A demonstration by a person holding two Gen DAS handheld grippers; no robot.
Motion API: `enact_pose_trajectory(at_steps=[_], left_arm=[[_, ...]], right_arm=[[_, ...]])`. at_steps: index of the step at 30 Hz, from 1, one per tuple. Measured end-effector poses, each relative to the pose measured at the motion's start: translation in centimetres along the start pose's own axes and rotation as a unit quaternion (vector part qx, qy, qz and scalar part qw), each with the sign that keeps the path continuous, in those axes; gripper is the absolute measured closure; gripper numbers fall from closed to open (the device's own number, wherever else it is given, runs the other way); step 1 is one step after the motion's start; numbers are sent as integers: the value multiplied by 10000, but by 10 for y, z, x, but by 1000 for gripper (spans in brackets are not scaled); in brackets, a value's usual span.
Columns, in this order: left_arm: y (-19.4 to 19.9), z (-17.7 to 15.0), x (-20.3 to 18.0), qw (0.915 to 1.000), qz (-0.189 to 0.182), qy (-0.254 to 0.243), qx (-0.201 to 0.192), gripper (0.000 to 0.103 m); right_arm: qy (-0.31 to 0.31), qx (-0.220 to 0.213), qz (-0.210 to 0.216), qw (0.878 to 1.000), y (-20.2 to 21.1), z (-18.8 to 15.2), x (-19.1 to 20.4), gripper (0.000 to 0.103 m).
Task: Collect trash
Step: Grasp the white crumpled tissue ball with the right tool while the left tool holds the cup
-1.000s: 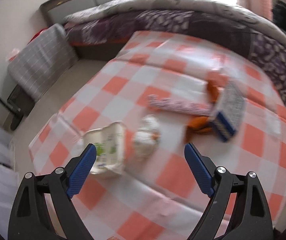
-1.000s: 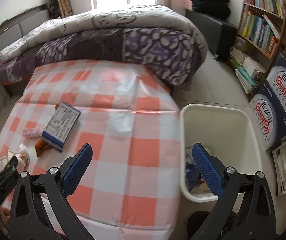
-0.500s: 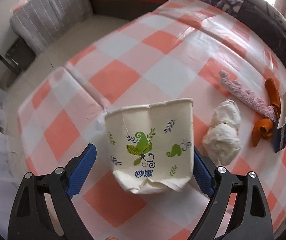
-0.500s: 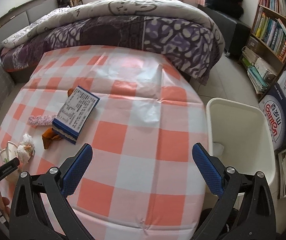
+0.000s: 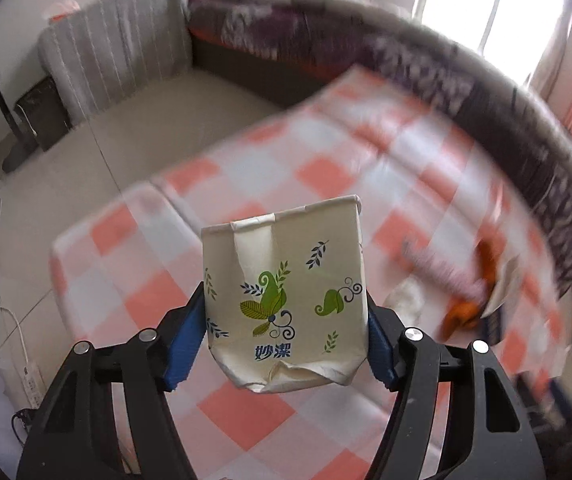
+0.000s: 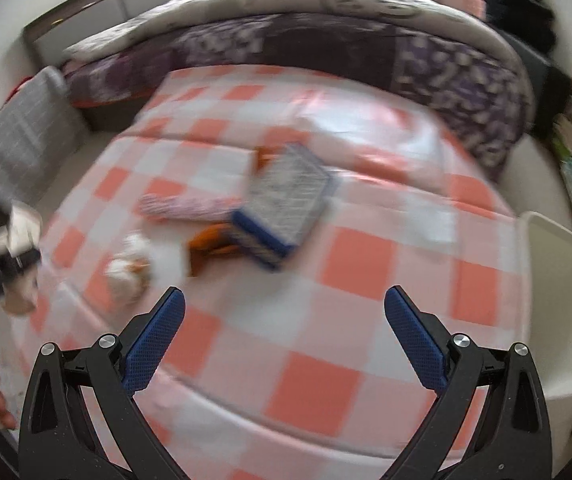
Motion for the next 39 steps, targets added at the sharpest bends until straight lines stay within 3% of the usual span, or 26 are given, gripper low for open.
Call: enact_pose_trajectory(at_steps=[6, 11, 16, 18, 19, 20, 21, 30, 39], left_arm=[[40, 30, 28, 9974, -20, 556, -461, 34], [46, 33, 56, 9934, -221, 1084, -316, 34], [37, 29, 73, 9922, -83, 1229, -171, 33], [33, 27, 76, 9918, -55, 1271, -106, 33], [32, 27, 77, 9919, -33, 1264, -106, 33], [31, 27, 78, 9921, 1, 1250, -113, 33], [30, 27, 77, 9924, 38, 1227, -125, 33], [46, 33, 76, 9925, 30, 1159, -397, 33], [69, 36, 63, 9926, 70, 935, -770, 33]], right_arm=[[624, -111, 372, 9973, -18, 0, 66, 7], [1221, -257, 406, 9914, -41, 3, 101, 7], [1303, -57, 583, 9897, -65, 4, 121, 11], [1371, 90, 643, 9884, -77, 3, 128, 23], [1387, 156, 682, 9879, -80, 1, 130, 37], [1409, 293, 749, 9868, -86, -1, 133, 59], [1431, 365, 736, 9863, -88, -3, 134, 69], [1209, 44, 944, 9882, -42, 17, 129, 69], [1234, -600, 660, 9883, 22, 38, 111, 69]])
Point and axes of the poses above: each gripper's, at about its wrist camera, not at the fingertips, and y roughly against the way its jaws point, x to its left, z to its top, the point moved 9 cm from there along -y, roughly the way its jaws point, and after that the axes turned 6 degrees about z, right-handed, at the moved point
